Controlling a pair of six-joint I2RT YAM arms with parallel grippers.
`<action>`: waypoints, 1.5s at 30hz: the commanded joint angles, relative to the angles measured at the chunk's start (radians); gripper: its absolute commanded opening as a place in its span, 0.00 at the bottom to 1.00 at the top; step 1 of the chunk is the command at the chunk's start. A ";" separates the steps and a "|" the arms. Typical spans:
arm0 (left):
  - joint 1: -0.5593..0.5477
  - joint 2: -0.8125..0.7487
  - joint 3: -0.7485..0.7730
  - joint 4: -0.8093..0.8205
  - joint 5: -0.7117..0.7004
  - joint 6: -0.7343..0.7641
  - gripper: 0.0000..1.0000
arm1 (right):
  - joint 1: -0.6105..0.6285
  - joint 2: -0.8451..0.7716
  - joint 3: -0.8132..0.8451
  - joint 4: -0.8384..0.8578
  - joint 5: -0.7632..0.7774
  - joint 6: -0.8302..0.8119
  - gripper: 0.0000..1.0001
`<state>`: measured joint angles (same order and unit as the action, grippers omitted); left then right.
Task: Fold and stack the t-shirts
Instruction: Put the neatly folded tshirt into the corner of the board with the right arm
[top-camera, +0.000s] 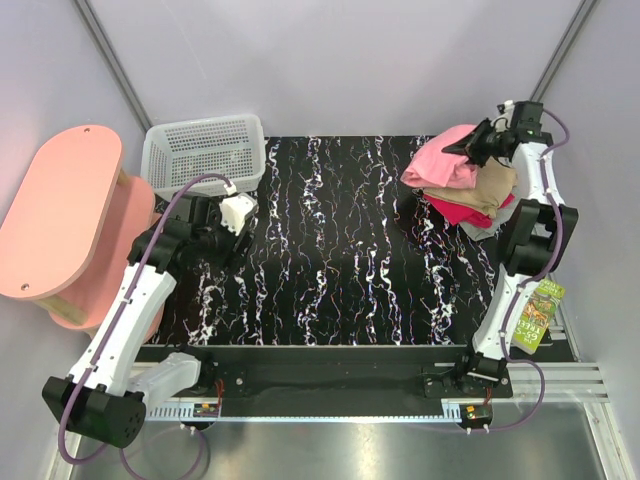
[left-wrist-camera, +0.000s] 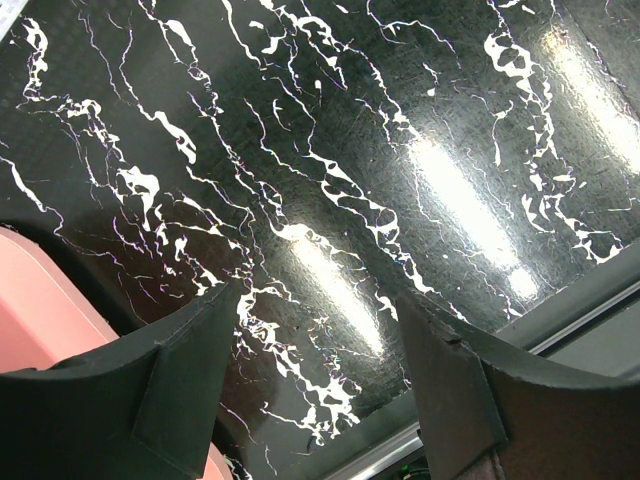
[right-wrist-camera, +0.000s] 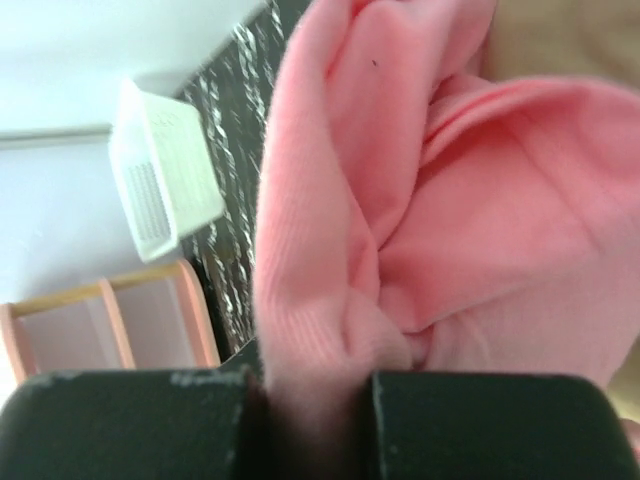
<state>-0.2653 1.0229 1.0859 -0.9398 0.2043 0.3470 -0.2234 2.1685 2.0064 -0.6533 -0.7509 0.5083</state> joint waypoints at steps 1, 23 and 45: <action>0.006 -0.004 0.000 0.039 0.010 -0.003 0.70 | -0.002 -0.039 0.103 0.011 -0.116 0.044 0.00; 0.011 -0.006 -0.014 0.041 -0.009 0.027 0.70 | -0.228 -0.118 -0.126 -0.005 0.036 0.138 0.00; 0.012 -0.001 -0.032 0.058 0.018 0.023 0.70 | -0.241 -0.240 0.070 -0.359 0.591 0.035 1.00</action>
<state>-0.2596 1.0233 1.0679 -0.9241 0.2035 0.3668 -0.4629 2.0693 1.9472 -0.9764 -0.2752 0.5438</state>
